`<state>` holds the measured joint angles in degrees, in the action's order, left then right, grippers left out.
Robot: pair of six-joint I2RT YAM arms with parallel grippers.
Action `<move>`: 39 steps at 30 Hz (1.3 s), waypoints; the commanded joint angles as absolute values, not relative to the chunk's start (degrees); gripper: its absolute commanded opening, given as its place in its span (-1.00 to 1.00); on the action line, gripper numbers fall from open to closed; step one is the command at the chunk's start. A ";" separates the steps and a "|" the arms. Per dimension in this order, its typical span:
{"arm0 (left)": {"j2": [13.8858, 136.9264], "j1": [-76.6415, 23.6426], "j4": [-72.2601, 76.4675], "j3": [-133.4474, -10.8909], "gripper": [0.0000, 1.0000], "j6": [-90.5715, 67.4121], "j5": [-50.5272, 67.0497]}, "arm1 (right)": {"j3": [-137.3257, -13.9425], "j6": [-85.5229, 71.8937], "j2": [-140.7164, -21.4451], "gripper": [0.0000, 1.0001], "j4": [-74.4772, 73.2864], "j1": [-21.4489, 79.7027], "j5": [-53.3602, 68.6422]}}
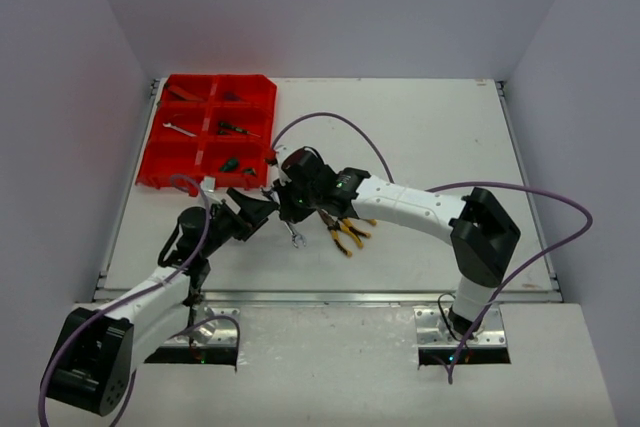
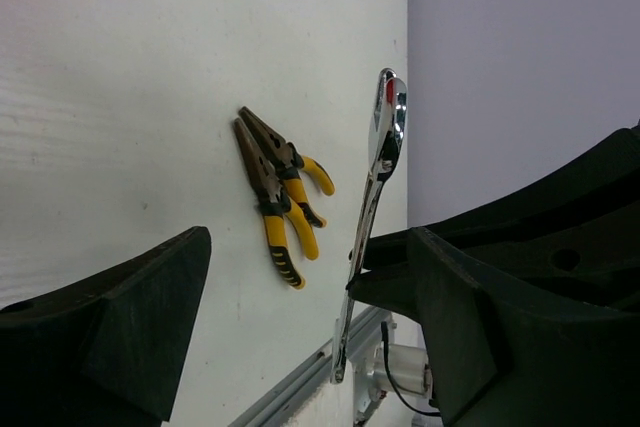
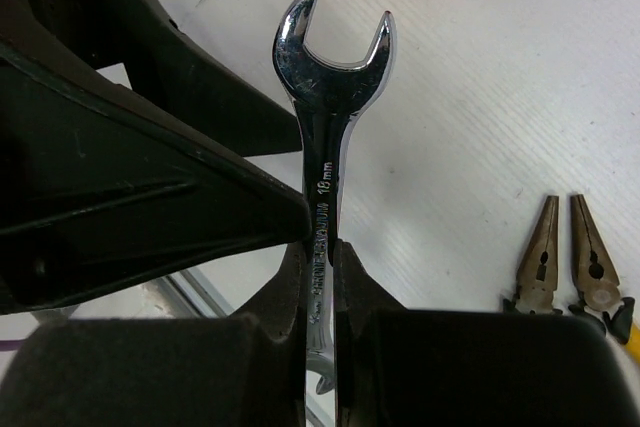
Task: Sort the tools into containers
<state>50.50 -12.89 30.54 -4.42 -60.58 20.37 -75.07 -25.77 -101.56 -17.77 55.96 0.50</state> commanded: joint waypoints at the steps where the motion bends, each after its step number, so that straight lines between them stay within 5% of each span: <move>1: 51.71 -14.63 38.35 -7.47 0.49 -61.26 21.97 | -76.65 -26.72 -99.90 -1.00 -14.36 56.10 3.55; 7: 52.28 -15.82 37.57 -9.24 -0.39 -60.88 20.49 | -76.42 -26.95 -99.61 -1.00 -13.96 56.41 4.53; 13: 53.52 -15.82 38.58 -10.17 -1.00 -60.54 20.65 | -74.95 -27.33 -98.33 -1.00 -11.94 56.51 5.93; 15: 53.60 -15.82 38.27 -11.30 -1.00 -59.81 20.86 | -74.72 -27.46 -98.17 -0.94 -11.71 56.50 5.96; 19: 51.31 -15.71 25.33 -20.35 -1.00 -53.72 14.81 | -70.66 -29.11 -95.24 0.14 -9.76 56.04 3.67; 21: 50.94 -15.00 17.57 -24.96 -1.00 -49.48 8.74 | -67.80 -29.58 -91.99 0.95 -9.90 55.10 0.70; 29: 55.83 -3.63 0.48 -42.44 -1.00 -45.63 -15.49 | -54.27 -30.14 -72.53 0.98 -12.87 49.52 -6.23; 39: 83.77 9.72 2.66 -66.34 -1.00 -41.35 -32.97 | -38.84 -29.58 -51.34 0.98 -13.89 48.69 -4.20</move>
